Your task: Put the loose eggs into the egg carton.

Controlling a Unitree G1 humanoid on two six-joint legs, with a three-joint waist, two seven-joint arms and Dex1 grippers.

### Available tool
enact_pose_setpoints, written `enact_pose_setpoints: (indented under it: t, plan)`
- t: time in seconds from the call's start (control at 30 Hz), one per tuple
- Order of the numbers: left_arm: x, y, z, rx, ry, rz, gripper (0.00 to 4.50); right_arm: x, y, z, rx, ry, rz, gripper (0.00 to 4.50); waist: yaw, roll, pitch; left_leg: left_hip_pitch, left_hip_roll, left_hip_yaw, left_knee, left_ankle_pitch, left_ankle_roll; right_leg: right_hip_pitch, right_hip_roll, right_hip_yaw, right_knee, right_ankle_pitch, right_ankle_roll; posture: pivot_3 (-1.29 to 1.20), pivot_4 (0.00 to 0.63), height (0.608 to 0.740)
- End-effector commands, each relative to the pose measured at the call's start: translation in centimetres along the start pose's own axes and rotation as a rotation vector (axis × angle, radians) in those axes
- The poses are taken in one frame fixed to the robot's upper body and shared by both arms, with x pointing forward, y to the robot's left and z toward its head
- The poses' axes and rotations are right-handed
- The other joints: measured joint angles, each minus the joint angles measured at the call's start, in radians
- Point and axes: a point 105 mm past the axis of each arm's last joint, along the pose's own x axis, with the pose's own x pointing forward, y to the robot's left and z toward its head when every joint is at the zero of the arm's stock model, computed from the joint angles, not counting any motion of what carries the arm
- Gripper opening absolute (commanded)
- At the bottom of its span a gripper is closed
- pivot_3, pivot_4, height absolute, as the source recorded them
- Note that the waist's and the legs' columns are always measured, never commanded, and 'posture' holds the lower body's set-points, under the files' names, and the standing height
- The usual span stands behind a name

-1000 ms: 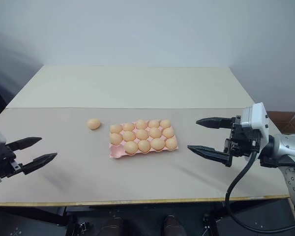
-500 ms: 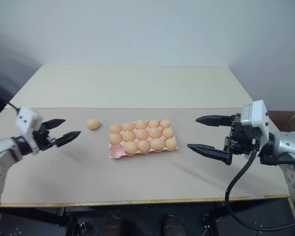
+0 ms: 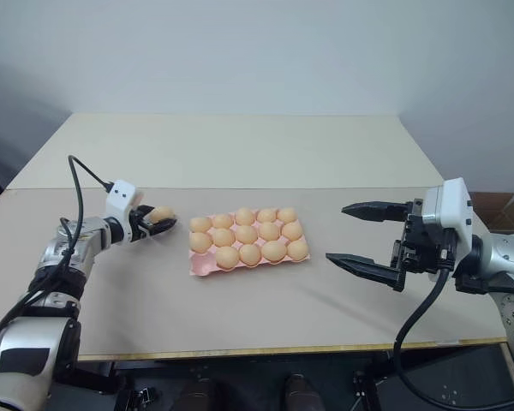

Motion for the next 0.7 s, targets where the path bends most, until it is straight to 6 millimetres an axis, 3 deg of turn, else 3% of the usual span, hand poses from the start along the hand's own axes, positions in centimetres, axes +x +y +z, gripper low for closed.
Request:
enact_pose_setpoints:
  t: [0.03, 0.13, 0.3, 0.47, 0.57, 0.7]
  plan:
    - [0.1, 0.6, 1.5, 0.033, -0.041, 0.022, 2.62, -0.3, 0.1, 1.2, -0.043, -0.019, -0.019, 4.5, 0.0, 0.0, 0.0, 0.0, 0.0, 0.0, 0.0, 0.0, 0.0, 0.0, 0.0, 0.0, 0.0, 0.0, 0.0, 0.0, 0.15, 0.74]
    - [-0.4, 0.9, 1.8, 0.059, -0.06, 0.026, 1.76, -0.4, 0.1, 1.2, -0.04, -0.017, -0.025, 4.5, 0.0, 0.0, 0.0, 0.0, 0.0, 0.0, 0.0, 0.0, 0.0, 0.0, 0.0, 0.0, 0.001, 0.0, 0.0, 0.0, 0.15, 0.74]
    - [-2.9, 0.8, 3.1, 0.125, -0.126, -0.039, 1.76, -0.4, 0.2, 1.1, -0.036, -0.015, -0.029, 4.5, -0.007, 0.0, 0.0, 0.0, 0.0, 0.0, 0.0, 0.0, 0.0, 0.0, 0.0, 0.0, 0.0, 0.0, 0.0, 0.0, 0.15, 0.74]
    - [-6.6, -4.4, 4.2, 0.22, -0.217, -0.335, 1.76, -0.2, 0.2, 0.9, -0.029, -0.019, -0.022, 4.5, -0.016, 0.0, 0.0, 0.0, 0.001, 0.0, 0.0, 0.0, 0.0, -0.001, 0.0, 0.001, 0.001, 0.0, 0.0, 0.0, 0.15, 0.74]
    - [-7.1, -7.5, 3.8, 0.219, -0.214, -0.443, 1.76, 0.0, 0.1, 0.8, -0.027, -0.025, -0.015, 4.5, -0.007, 0.0, 0.0, 0.002, 0.0, 0.0, 0.0, 0.0, 0.0, 0.0, -0.001, 0.0, 0.001, 0.0, 0.0, 0.0, 0.15, 0.74]
    - [-6.6, -10.0, 3.1, 0.206, -0.21, -0.505, 1.76, 0.1, 0.1, 0.8, -0.025, -0.028, -0.009, 4.5, -0.002, 0.0, 0.0, 0.003, 0.0, 0.0, 0.0, 0.0, 0.0, 0.001, 0.0, 0.001, 0.002, -0.001, -0.002, 0.0, 0.15, 0.74]
